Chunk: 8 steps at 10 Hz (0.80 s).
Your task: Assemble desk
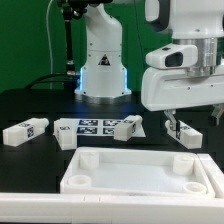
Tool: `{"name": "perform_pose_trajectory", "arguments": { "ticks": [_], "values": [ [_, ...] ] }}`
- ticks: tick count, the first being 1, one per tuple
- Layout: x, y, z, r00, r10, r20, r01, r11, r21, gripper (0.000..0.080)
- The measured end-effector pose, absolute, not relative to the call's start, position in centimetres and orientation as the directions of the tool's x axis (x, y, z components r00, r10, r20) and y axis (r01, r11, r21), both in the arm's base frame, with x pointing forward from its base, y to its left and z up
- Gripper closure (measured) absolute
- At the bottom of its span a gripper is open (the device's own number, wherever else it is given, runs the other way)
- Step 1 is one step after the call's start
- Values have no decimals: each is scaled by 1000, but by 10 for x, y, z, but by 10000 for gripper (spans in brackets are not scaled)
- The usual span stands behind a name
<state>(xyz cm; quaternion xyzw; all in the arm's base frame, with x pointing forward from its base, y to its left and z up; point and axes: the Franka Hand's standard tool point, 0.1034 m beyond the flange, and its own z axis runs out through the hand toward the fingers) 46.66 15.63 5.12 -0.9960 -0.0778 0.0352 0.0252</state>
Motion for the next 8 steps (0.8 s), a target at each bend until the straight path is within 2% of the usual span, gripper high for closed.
{"name": "perform_pose_trajectory", "arguments": {
  "ticks": [1,4,8],
  "values": [
    [461,161,49,976,154,-155,148,-988,-47,151],
    [461,159,47,942,158,-296,151,-988,-44,151],
    [449,154,40,824,138,-549,162,-987,-5,151]
  ]
}}
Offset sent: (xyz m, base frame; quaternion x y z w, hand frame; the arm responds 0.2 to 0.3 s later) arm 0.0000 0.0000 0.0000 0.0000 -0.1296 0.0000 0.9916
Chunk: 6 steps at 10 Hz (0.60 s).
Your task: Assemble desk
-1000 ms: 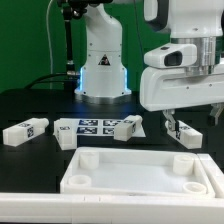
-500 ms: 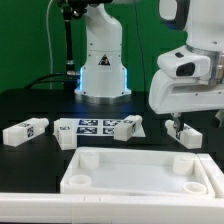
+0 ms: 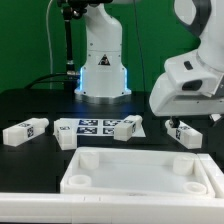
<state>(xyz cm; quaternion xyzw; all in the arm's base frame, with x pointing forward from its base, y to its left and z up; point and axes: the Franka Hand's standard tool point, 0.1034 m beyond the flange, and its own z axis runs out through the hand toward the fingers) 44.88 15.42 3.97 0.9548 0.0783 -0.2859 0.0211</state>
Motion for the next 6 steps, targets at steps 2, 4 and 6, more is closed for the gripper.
{"name": "perform_pose_trajectory", "arguments": {
  "ticks": [2,4,6],
  "values": [
    [445,153,36,745,124,-656,162,-987,-2,151],
    [448,157,32,679,113,-725,153,-988,-11,151],
    [444,155,29,590,102,-801,158,-987,-9,151]
  ]
}}
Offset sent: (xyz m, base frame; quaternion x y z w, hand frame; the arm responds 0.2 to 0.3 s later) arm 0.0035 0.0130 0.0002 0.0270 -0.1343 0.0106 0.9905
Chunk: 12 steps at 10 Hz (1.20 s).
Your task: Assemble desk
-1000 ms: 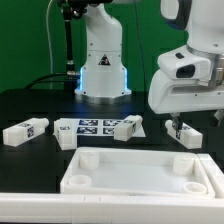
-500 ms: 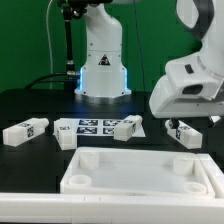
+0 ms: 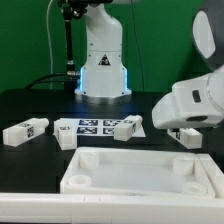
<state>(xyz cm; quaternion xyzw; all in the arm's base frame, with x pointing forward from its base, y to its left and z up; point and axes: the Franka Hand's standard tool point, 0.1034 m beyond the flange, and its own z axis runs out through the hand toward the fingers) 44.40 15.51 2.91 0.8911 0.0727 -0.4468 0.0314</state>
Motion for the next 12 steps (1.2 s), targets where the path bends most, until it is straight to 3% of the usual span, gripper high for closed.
{"name": "perform_pose_trajectory", "arguments": {
  "ticks": [6,9,11,12],
  "values": [
    [444,152,7,565,91,-820,148,-989,-8,151],
    [445,152,6,569,91,-817,147,-989,-8,181],
    [446,152,6,569,92,-817,148,-989,-9,506],
    [446,153,6,571,93,-816,148,-989,-9,506]
  ]
}}
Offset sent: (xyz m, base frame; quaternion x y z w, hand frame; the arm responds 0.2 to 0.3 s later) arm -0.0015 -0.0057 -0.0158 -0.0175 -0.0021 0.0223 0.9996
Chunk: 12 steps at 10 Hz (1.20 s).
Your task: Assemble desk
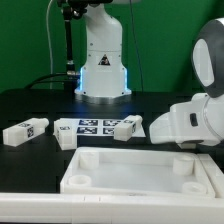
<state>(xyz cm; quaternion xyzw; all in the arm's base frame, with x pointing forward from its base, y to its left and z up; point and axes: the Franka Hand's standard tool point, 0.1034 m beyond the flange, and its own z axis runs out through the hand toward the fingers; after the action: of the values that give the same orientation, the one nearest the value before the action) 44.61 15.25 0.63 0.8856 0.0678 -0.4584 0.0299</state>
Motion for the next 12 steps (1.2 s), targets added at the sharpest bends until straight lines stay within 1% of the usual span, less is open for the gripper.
{"name": "perform_pose_trajectory", "arguments": {
  "ticks": [2,3,4,6,7,8,9,11,12],
  "values": [
    [448,152,9,574,96,-813,149,-989,-12,505],
    [451,151,15,580,107,-808,152,-988,-22,505],
    [456,149,30,584,121,-802,154,-987,-37,505],
    [471,140,75,614,154,-775,157,-985,-71,505],
    [473,138,84,624,163,-764,162,-984,-78,505],
    [474,140,78,632,165,-757,162,-984,-78,505],
    [478,141,76,651,166,-741,161,-984,-79,505],
    [479,140,77,652,166,-739,161,-984,-79,505],
    [494,136,83,695,191,-693,171,-980,-99,505]
  ]
}}
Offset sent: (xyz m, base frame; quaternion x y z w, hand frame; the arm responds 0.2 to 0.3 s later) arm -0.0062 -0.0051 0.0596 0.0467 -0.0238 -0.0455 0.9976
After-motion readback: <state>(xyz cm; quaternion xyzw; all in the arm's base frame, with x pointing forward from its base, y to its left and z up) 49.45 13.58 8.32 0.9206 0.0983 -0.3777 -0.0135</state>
